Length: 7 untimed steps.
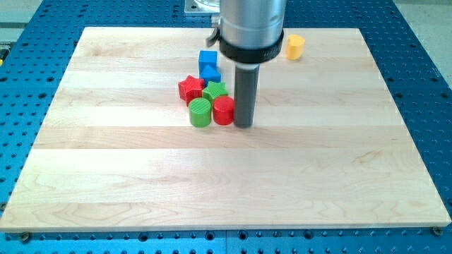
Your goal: Drag the blue triangle towards the center right corner
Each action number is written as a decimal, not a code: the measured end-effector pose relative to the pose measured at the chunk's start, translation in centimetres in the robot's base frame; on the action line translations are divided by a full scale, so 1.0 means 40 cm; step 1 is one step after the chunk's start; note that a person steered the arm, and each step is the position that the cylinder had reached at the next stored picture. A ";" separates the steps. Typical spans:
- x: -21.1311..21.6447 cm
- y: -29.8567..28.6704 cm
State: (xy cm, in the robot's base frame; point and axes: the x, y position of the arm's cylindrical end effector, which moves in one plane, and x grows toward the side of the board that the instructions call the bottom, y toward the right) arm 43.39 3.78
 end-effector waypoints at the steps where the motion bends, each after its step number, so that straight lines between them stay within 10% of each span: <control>1: -0.047 -0.004; 3: 0.423 -0.203; 5: 0.115 -0.592; 7: -0.188 -0.491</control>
State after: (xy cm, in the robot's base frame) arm 35.89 -15.86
